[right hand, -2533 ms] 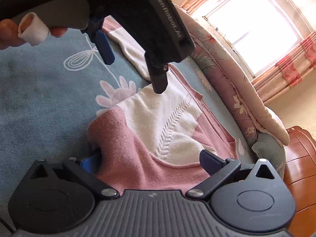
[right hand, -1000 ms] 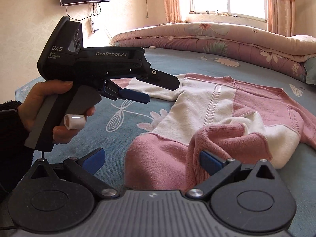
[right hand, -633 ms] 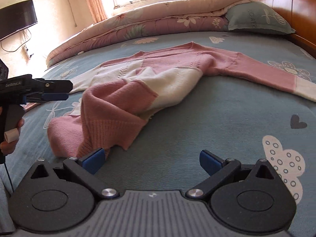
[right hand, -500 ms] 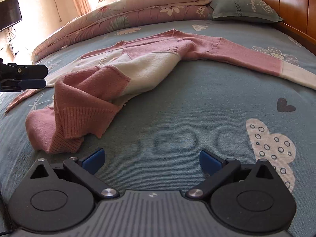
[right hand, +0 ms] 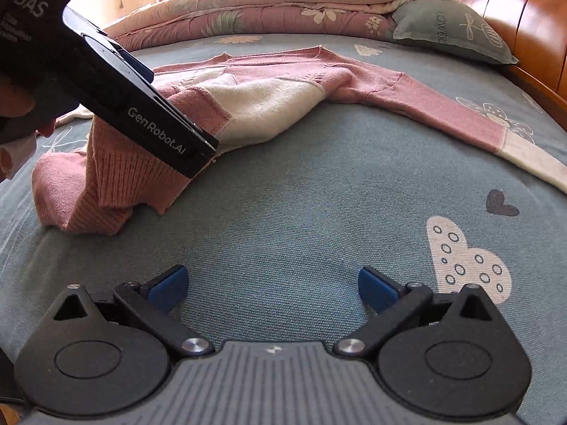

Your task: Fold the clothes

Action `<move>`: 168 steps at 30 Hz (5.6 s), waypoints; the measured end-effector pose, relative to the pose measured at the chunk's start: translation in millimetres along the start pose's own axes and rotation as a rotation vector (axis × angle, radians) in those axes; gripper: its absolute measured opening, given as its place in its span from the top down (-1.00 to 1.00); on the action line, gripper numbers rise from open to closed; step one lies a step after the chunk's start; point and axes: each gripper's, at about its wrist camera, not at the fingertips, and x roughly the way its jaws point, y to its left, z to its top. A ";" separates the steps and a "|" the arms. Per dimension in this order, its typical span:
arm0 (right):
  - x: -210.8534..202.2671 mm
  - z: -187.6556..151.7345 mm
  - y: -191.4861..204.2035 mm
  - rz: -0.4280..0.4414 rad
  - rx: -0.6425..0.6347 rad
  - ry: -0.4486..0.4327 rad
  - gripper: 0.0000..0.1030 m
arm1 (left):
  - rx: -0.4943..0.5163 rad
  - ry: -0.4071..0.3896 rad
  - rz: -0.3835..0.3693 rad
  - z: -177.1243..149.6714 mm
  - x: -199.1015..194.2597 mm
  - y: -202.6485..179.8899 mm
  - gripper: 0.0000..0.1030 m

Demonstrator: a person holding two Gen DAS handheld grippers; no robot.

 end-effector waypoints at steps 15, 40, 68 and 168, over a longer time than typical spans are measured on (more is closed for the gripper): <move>2.8 3.4 -2.8 -0.014 0.033 -0.002 -1.00 | -0.515 0.057 -0.214 -57.0 42.5 125.7 -0.95; -2.2 7.4 -18.2 0.041 0.144 -0.023 -1.00 | -0.196 -0.166 -0.466 -20.2 -33.2 67.9 -0.94; 14.2 -0.6 -5.1 -0.057 0.007 -0.070 -1.00 | -0.446 -0.280 -0.745 -109.6 34.7 129.2 -0.95; -5.0 -13.0 -97.1 0.470 0.770 -0.093 -1.00 | -0.724 -0.122 -0.634 -202.8 -16.7 128.9 -0.23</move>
